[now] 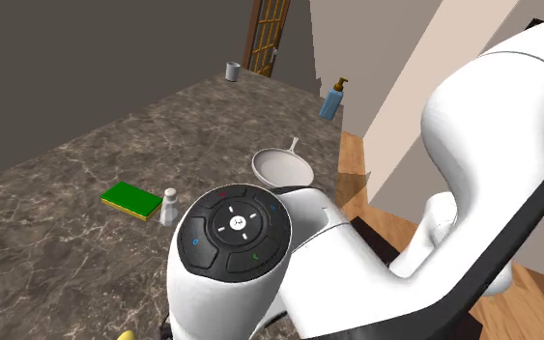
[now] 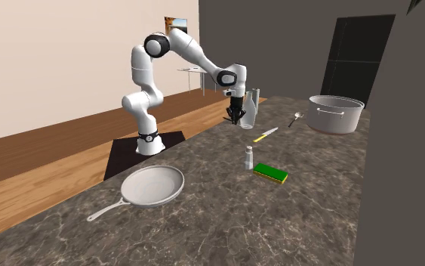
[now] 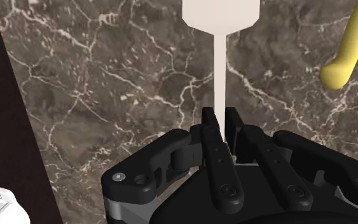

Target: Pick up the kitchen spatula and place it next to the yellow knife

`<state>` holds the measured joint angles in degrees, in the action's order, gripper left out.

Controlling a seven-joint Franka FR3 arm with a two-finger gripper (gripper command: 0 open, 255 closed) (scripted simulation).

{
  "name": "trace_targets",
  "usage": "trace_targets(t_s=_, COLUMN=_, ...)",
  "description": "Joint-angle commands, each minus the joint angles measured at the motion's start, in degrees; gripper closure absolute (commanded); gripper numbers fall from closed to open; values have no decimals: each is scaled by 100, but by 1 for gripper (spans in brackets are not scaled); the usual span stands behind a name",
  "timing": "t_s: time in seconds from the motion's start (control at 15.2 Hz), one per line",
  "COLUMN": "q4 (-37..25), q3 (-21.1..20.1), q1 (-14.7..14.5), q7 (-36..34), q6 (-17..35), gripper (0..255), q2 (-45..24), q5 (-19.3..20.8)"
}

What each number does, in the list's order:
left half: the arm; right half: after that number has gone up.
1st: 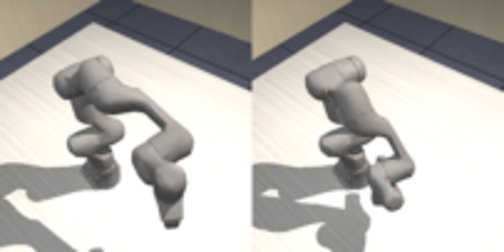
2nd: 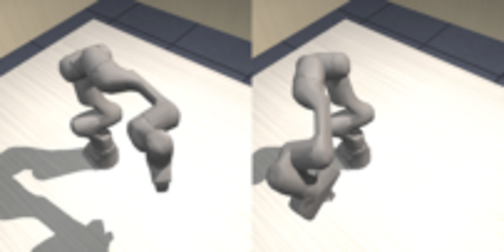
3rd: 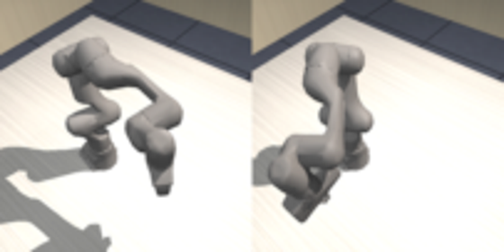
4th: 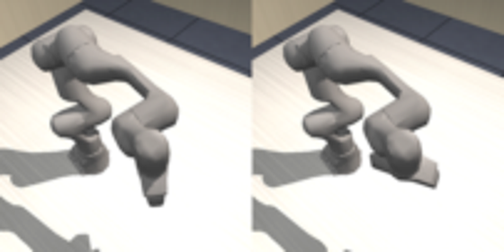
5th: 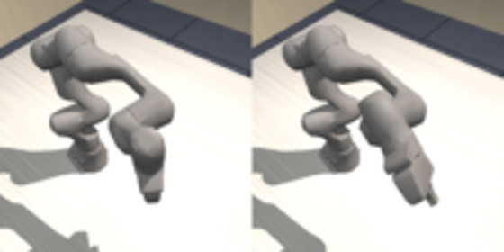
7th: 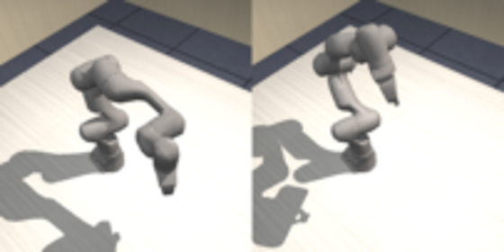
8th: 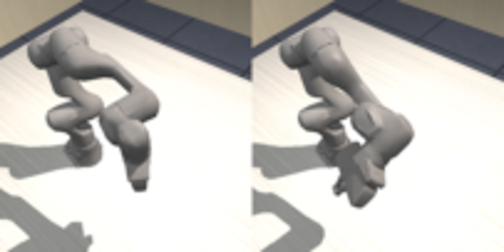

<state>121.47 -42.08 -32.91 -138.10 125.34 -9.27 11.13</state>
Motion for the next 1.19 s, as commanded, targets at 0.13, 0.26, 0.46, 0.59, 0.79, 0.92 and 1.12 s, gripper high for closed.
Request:
trace_targets(t_s=0.13, q4=-384, q3=-141, q1=-471, q7=-727, q6=-178, gripper=255, q2=-377, q5=275)
trace_targets(t_s=0.26, q4=-632, q3=-174, q1=-729, q7=-1068, q6=-290, gripper=255, q2=-611, q5=438)
trace_targets(t_s=0.46, q4=-1058, q3=-185, q1=-1156, q7=-1554, q6=-483, gripper=255, q2=-990, q5=686)
trace_targets(t_s=0.59, q4=-1378, q3=-169, q1=-1464, q7=-1854, q6=-627, gripper=255, q2=-1256, q5=845)
trace_targets(t_s=0.79, q4=-1917, q3=-118, q1=-1956, q7=-2261, q6=-869, gripper=255, q2=-1675, q5=1071)
trace_targets(t_s=0.92, q4=-2319, q3=-69, q1=-2300, q7=-2501, q6=-1046, gripper=255, q2=-1966, q5=1211)
trace_targets(t_s=1.12, q4=-2997, q3=20, q1=-2838, q7=-2809, q6=-1340, gripper=255, q2=-2423, q5=1402)
